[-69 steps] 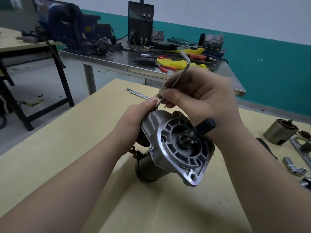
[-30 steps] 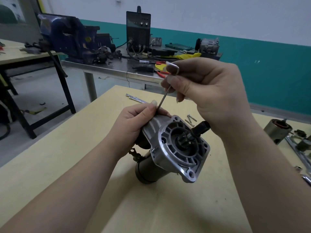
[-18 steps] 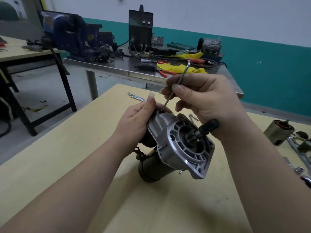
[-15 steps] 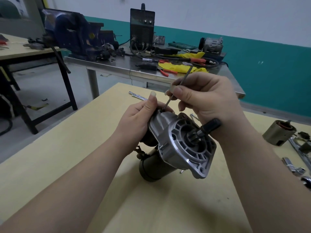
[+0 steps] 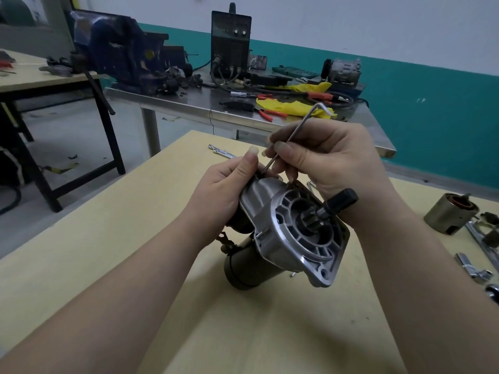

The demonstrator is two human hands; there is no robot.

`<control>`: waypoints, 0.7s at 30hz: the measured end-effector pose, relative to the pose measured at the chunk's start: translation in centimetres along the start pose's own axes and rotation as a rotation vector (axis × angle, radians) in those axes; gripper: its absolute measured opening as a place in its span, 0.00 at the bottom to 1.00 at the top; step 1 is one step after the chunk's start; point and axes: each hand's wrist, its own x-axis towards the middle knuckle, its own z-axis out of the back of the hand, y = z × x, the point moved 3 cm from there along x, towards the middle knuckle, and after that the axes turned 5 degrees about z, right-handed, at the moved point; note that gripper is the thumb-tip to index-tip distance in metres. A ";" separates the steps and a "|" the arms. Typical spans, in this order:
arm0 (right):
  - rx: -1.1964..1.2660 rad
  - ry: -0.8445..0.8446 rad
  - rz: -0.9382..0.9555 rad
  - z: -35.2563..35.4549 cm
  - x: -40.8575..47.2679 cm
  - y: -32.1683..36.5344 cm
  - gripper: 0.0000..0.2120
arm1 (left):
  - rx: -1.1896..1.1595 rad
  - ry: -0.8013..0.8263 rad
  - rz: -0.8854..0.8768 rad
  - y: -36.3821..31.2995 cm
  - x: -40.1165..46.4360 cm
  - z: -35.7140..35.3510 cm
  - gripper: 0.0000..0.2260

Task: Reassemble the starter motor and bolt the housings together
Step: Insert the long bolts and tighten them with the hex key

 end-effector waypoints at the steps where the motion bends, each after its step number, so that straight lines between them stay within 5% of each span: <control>1: -0.017 -0.040 -0.007 0.0 0.0 0.0 0.05 | 0.002 0.007 -0.004 0.0 0.0 0.0 0.22; 4: -0.094 -0.110 0.006 0.0 0.0 -0.1 0.17 | 0.026 0.026 -0.030 0.0 0.0 0.1 0.21; 12: 0.048 0.068 0.065 -0.5 -0.3 0.4 0.08 | 0.032 0.035 -0.062 0.3 0.1 0.4 0.15; 17: -0.055 -0.038 0.056 -0.4 -0.1 0.3 0.03 | 0.046 0.022 -0.044 0.3 0.2 0.3 0.21; 21: -0.102 -0.133 0.066 -0.5 0.0 -0.1 0.16 | 0.069 0.022 -0.056 0.4 0.2 0.4 0.25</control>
